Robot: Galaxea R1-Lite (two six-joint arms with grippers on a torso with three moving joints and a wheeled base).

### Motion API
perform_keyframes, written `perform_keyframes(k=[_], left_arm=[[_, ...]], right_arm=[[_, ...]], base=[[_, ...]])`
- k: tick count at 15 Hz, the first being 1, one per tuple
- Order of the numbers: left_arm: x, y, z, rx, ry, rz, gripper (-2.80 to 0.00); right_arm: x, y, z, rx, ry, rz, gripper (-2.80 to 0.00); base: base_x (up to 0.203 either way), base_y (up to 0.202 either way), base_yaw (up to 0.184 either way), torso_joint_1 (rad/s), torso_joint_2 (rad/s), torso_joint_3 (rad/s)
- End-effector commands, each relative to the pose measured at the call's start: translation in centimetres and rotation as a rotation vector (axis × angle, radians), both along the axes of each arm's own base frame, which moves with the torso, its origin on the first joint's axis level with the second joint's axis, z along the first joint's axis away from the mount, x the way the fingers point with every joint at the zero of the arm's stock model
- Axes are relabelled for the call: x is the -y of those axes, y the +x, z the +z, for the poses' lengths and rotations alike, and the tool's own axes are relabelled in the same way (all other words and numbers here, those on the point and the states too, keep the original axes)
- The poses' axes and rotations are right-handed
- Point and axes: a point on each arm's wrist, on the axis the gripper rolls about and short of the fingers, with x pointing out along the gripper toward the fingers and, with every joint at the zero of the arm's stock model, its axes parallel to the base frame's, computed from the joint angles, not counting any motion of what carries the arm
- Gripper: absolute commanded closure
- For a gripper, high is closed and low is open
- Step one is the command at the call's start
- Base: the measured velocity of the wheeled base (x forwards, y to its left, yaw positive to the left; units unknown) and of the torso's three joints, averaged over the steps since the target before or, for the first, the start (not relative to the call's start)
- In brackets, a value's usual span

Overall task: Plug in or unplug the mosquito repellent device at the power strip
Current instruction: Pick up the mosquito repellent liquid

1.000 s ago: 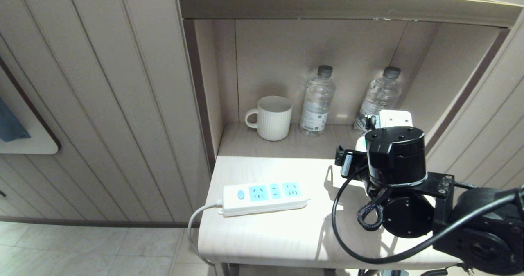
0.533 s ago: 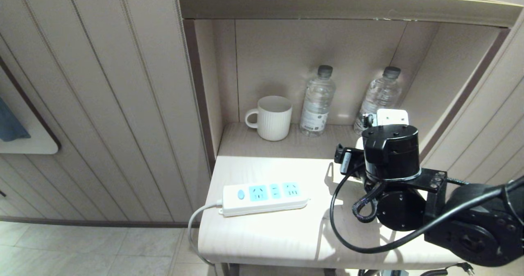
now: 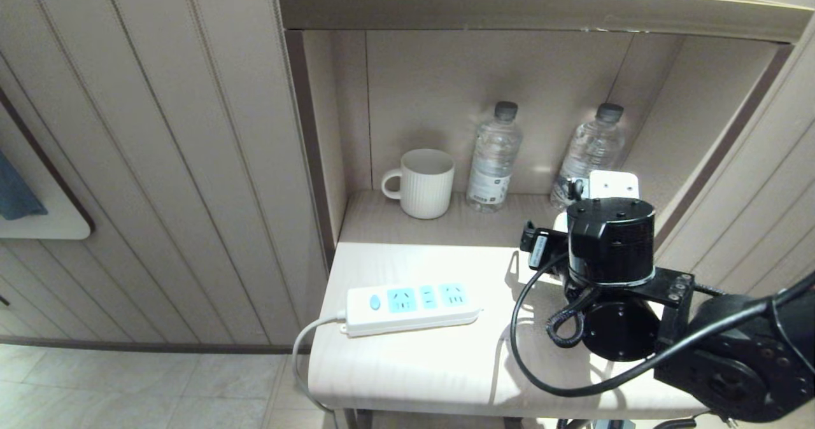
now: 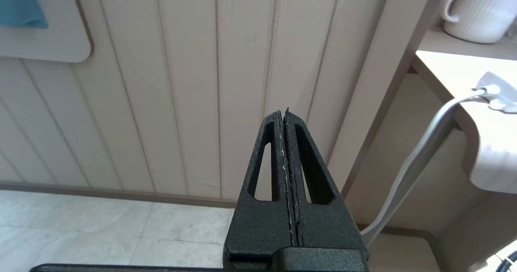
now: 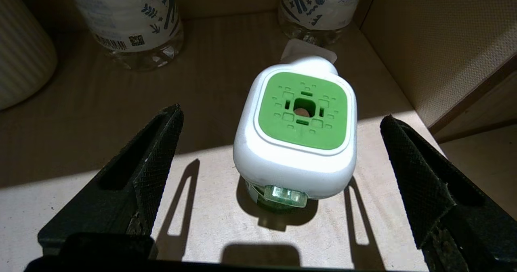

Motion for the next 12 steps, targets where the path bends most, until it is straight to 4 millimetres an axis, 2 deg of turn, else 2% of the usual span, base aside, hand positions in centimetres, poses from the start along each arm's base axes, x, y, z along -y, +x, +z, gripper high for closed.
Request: perform_keyframes(k=[1,12], left_arm=[[0.0,0.0,0.0,0.002,-0.001,0.0,0.0],[0.0,0.0,0.0,0.003,-0.001,0.0,0.0]], right_arm=[[0.2,-0.4,-0.5,0.025,0.003,-0.004,-2.8],[-0.3,0.6,-4.0,0.164,-0.101,0.001,-2.8]], base=[[0.0,0.0,0.0,0.0,0.0,0.0],[0.0,0.0,0.0,0.0,0.0,0.0]])
